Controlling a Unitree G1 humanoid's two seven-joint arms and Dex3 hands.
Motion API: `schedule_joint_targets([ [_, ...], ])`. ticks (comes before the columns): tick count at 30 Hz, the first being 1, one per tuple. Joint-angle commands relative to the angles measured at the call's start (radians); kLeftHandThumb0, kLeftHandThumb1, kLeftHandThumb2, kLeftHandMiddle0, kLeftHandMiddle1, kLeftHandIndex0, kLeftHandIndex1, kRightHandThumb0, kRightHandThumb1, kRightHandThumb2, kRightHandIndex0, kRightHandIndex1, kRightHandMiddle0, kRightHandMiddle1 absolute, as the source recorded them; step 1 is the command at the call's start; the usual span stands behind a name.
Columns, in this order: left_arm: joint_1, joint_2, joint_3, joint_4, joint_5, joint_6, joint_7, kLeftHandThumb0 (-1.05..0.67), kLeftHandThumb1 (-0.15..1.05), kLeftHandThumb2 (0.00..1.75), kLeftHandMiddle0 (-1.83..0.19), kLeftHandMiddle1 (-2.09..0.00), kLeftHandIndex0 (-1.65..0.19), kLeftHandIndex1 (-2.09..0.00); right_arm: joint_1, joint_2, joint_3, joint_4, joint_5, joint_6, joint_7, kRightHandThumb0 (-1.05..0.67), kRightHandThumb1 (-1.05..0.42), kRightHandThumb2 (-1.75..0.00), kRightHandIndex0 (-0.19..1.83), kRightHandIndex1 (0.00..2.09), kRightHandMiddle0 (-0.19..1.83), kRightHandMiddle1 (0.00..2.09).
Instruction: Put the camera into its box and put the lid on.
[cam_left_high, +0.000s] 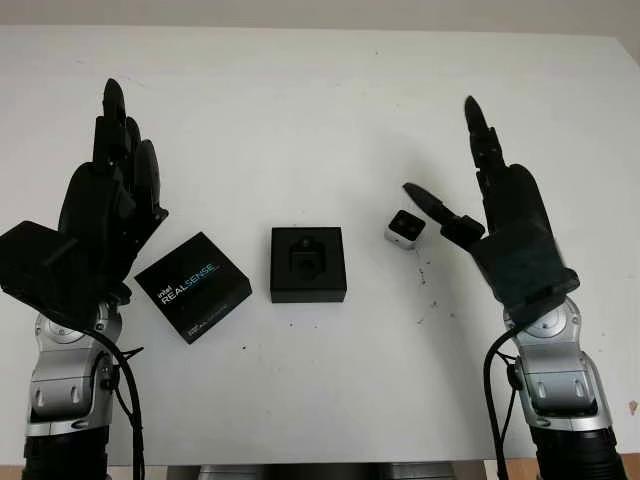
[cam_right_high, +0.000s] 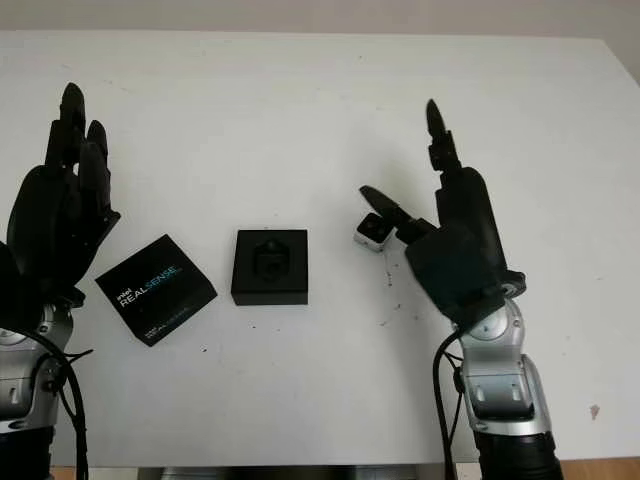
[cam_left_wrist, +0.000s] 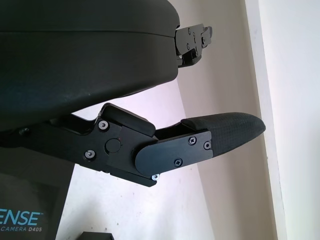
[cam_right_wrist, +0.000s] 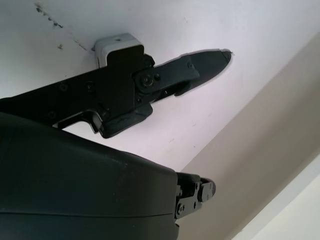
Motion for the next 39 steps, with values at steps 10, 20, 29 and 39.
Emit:
schedule_joint_targets([
  [10, -0.013, 0.015, 0.002, -0.007, -0.006, 0.021, -0.011, -0.83, 1.05, 0.68, 0.19, 0.0, 0.19, 0.0, 0.042, -0.028, 0.08, 0.014, -0.185, -0.019, -0.014, -0.81, -0.86, -0.05, 0.12, 0.12, 0.27, 0.13],
  [20, -0.018, 0.017, 0.002, 0.006, -0.004, 0.014, -0.013, -0.84, 1.05, 0.66, 0.19, 0.0, 0.19, 0.0, 0.054, -0.023, 0.114, 0.13, -0.31, -0.053, -0.146, -0.81, -0.91, -0.06, 0.19, 0.12, 0.38, 0.13],
  [29, -0.014, 0.01, 0.001, 0.015, -0.004, -0.014, -0.015, -0.82, 1.05, 0.63, 0.19, 0.0, 0.19, 0.0, 0.024, -0.049, 0.095, 0.178, -0.323, -0.069, -0.185, -0.78, -0.9, -0.05, 0.22, 0.11, 0.5, 0.2],
  [39, -0.015, 0.015, -0.003, 0.021, -0.006, -0.022, -0.02, -0.82, 1.05, 0.62, 0.19, 0.0, 0.19, 0.0, 0.026, -0.062, 0.098, 0.182, -0.332, -0.064, -0.169, -0.76, -0.91, -0.05, 0.26, 0.1, 0.4, 0.54],
])
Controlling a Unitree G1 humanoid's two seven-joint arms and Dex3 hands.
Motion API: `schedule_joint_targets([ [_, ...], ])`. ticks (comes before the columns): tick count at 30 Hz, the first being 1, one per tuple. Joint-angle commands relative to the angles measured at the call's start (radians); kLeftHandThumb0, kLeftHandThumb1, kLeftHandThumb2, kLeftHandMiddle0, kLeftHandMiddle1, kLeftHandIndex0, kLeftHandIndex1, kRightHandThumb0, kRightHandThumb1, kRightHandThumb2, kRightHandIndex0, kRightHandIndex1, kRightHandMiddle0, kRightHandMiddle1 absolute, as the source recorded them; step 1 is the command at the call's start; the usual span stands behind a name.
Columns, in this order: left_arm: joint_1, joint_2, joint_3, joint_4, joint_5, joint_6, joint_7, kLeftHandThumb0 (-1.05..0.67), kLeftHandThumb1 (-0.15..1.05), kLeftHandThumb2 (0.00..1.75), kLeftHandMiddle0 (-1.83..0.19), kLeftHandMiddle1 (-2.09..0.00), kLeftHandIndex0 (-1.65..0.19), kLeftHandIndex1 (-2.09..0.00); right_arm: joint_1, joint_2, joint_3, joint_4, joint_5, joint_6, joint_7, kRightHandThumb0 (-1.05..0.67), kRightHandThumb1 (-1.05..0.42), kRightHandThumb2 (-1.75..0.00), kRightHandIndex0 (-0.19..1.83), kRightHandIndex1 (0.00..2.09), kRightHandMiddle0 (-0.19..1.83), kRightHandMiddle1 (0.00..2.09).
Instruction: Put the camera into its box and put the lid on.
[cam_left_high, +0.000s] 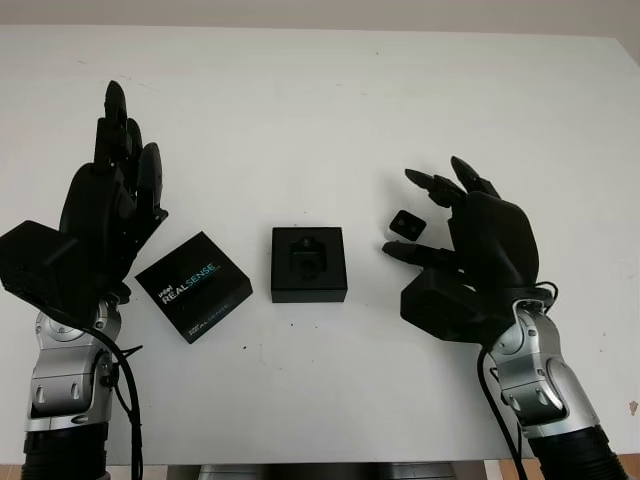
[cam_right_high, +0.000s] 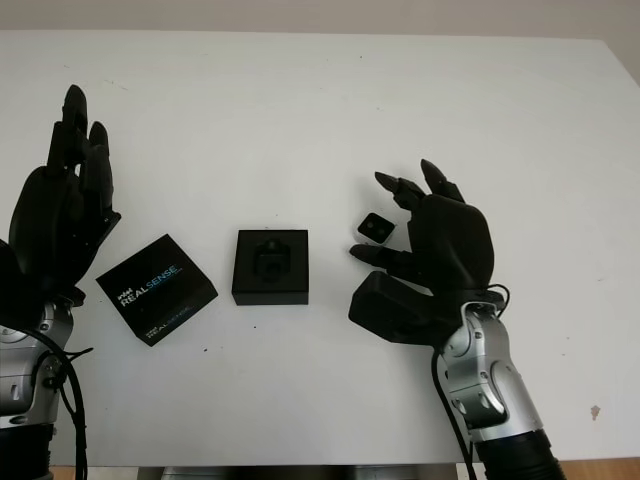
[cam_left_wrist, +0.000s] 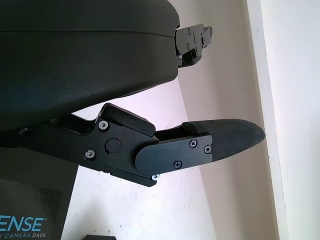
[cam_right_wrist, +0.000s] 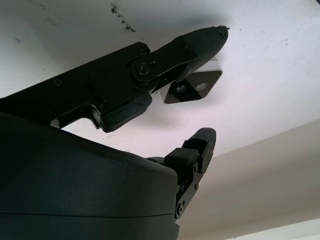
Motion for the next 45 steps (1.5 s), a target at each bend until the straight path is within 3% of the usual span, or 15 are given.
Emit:
schedule_joint_targets([
  [1, -0.004, 0.006, -0.001, -0.011, -0.003, 0.003, -0.004, -0.83, 1.05, 0.62, 0.19, 0.0, 0.19, 0.0, 0.005, -0.005, -0.004, 0.006, 0.003, -0.008, -0.002, -0.75, -0.91, -0.05, 0.27, 0.1, 0.35, 0.68],
  [8, 0.001, 0.004, 0.005, -0.028, -0.004, 0.025, 0.003, -0.84, 1.05, 0.61, 0.19, 0.0, 0.19, 0.0, 0.021, 0.001, 0.002, 0.011, -0.014, 0.0, -0.017, -0.72, -0.9, -0.05, 0.35, 0.12, 0.39, 0.87],
  [18, 0.001, 0.006, 0.012, -0.036, -0.009, 0.04, 0.003, -0.85, 1.05, 0.6, 0.19, 0.0, 0.19, 0.0, 0.044, -0.011, 0.03, -0.007, -0.102, 0.047, 0.002, -0.73, -0.94, -0.06, 0.39, 0.11, 0.42, 0.85],
  [32, 0.009, 0.009, 0.016, -0.04, -0.012, 0.035, -0.005, -0.84, 1.05, 0.59, 0.19, 0.0, 0.19, 0.0, 0.061, -0.007, 0.06, 0.003, -0.203, 0.075, -0.058, -0.59, -0.99, -0.07, 0.5, 0.12, 0.53, 0.85],
  [36, 0.015, 0.012, 0.015, -0.043, -0.011, 0.032, -0.01, -0.83, 1.05, 0.59, 0.19, 0.0, 0.19, 0.0, 0.061, -0.007, 0.057, 0.016, -0.193, 0.047, -0.099, -0.46, -1.04, -0.06, 0.59, 0.13, 0.52, 1.15],
  [45, 0.018, 0.012, 0.012, -0.043, -0.001, 0.026, -0.005, -0.81, 1.05, 0.59, 0.19, 0.0, 0.19, 0.0, 0.039, 0.012, 0.002, 0.034, -0.009, -0.076, -0.103, -0.41, -1.05, -0.09, 0.63, 0.14, 0.42, 1.48],
])
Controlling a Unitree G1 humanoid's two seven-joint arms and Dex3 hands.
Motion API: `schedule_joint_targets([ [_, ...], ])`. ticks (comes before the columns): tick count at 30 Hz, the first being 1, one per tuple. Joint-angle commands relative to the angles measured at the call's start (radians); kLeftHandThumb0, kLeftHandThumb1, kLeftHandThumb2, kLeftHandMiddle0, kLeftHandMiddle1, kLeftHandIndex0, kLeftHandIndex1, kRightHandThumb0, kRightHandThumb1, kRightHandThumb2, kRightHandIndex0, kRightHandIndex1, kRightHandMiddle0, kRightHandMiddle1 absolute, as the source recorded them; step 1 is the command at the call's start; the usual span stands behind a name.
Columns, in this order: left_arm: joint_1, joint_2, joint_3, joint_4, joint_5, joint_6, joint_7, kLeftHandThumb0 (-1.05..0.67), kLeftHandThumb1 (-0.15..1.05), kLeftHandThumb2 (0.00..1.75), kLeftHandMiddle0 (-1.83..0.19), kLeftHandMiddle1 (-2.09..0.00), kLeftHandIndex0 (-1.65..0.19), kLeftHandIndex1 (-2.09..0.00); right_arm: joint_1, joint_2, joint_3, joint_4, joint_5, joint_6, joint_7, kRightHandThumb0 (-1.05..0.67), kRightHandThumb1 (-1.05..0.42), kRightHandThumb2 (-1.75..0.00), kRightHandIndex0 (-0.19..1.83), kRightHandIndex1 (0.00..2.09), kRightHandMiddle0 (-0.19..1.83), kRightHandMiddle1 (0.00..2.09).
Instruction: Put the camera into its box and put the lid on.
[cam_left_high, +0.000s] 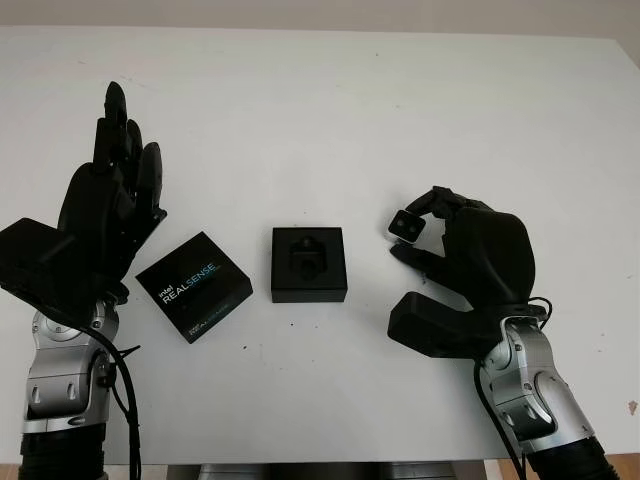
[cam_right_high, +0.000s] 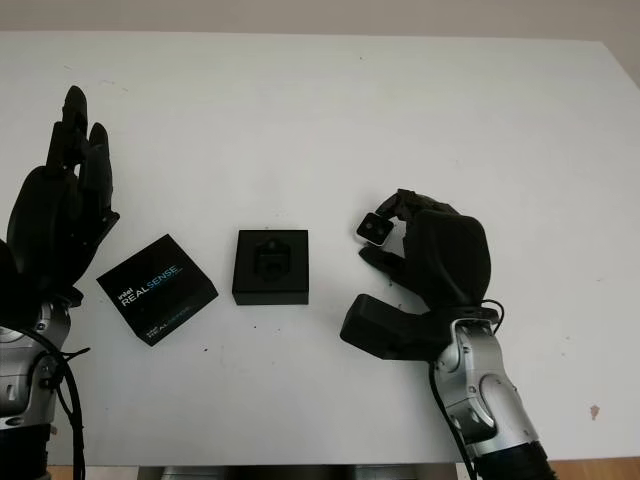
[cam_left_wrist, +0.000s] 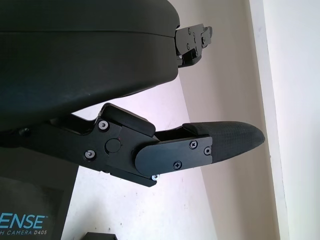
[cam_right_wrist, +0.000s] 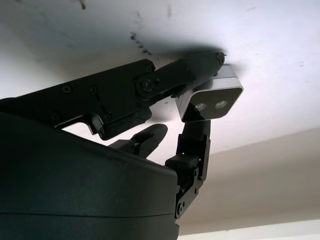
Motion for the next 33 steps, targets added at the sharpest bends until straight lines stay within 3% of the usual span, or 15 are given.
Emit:
schedule_joint_targets([
  [1, 0.015, 0.008, 0.005, -0.022, 0.005, -0.009, 0.001, -0.8, 1.05, 0.59, 0.19, 0.0, 0.19, 0.0, -0.01, 0.019, -0.037, 0.006, 0.079, -0.038, 0.004, -0.41, -1.05, -0.1, 0.62, 0.13, 0.41, 1.49],
  [10, 0.017, 0.01, 0.002, -0.025, 0.016, -0.011, 0.002, -0.79, 1.05, 0.59, 0.19, 0.0, 0.19, 0.0, -0.056, 0.054, -0.082, 0.026, 0.26, -0.088, 0.062, -0.44, -1.05, -0.14, 0.59, 0.14, 0.44, 1.65],
  [18, 0.021, 0.009, 0.004, -0.03, 0.011, -0.008, -0.002, -0.78, 1.05, 0.56, 0.19, 0.0, 0.19, 0.0, -0.087, 0.111, -0.136, -0.027, 0.436, 0.017, 0.202, -0.44, -1.05, -0.16, 0.48, 0.11, 0.41, 1.71],
  [33, 0.024, 0.001, 0.0, -0.046, 0.018, 0.006, 0.01, -0.77, 1.05, 0.56, 0.19, 0.0, 0.19, 0.0, -0.157, 0.052, -0.125, -0.017, 0.632, -0.118, 0.495, -0.46, -1.05, -0.16, 0.19, 0.01, 0.4, 1.73],
])
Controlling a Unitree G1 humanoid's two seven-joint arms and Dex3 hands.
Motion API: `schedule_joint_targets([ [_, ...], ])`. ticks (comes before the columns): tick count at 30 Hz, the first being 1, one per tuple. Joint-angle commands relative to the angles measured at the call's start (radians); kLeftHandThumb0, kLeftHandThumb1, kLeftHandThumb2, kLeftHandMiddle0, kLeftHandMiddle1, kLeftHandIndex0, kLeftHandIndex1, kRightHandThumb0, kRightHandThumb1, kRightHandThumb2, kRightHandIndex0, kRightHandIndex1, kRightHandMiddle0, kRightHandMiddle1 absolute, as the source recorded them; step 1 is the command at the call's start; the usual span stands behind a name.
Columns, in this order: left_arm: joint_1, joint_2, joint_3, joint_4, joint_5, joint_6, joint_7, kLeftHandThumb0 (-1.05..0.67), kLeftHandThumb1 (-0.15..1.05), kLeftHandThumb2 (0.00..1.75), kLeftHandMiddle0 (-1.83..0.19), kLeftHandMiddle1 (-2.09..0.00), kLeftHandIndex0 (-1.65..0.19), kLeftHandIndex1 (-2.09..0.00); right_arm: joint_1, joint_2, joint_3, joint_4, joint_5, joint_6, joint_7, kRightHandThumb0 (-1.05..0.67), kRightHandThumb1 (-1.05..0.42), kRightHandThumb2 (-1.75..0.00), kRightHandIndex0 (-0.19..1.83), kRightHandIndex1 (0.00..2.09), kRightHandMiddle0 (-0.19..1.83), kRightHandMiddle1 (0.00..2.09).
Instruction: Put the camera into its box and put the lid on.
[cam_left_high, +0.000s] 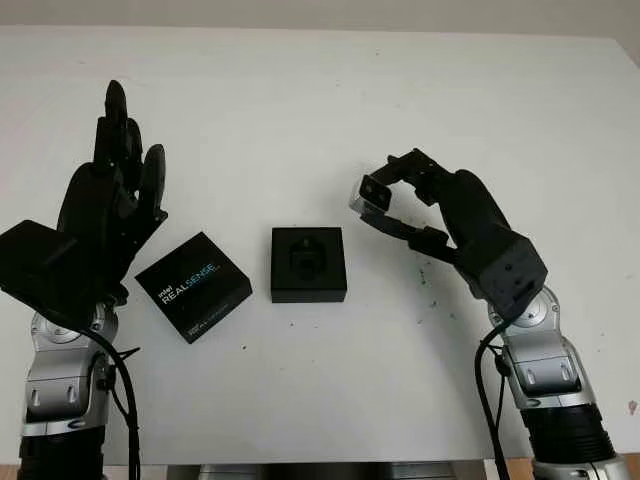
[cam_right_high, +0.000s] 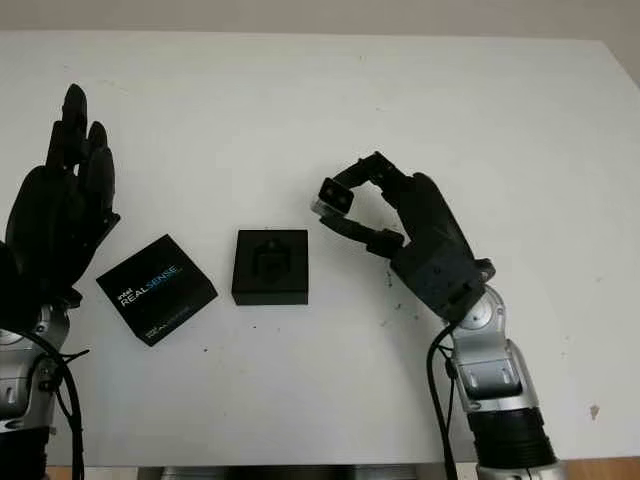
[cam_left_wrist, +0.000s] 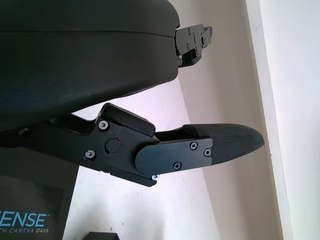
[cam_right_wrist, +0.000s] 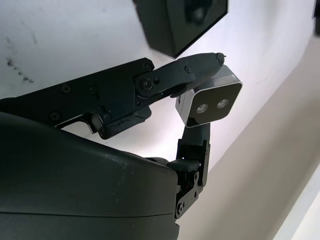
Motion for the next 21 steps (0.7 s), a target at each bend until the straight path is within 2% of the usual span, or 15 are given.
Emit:
schedule_joint_targets([
  [1, 0.014, -0.001, 0.002, -0.021, 0.003, 0.003, 0.008, -0.78, 1.05, 0.56, 0.19, 0.0, 0.19, 0.0, -0.018, -0.011, 0.008, -0.015, 0.016, -0.033, 0.022, -0.47, -1.05, -0.15, 0.19, 0.01, 0.4, 1.73],
  [7, 0.014, -0.003, -0.001, -0.02, 0.008, -0.004, 0.015, -0.78, 1.05, 0.56, 0.19, 0.0, 0.19, 0.0, -0.038, -0.033, 0.044, -0.035, -0.005, -0.041, 0.084, -0.52, -1.05, -0.2, 0.16, 0.02, 0.37, 1.74],
  [21, 0.023, -0.005, -0.003, -0.025, 0.01, -0.014, 0.016, -0.77, 1.05, 0.59, 0.19, 0.0, 0.19, 0.0, -0.044, -0.002, 0.116, 0.032, -0.053, -0.119, 0.063, -0.46, -1.05, -0.17, 0.16, 0.05, 0.37, 1.73],
])
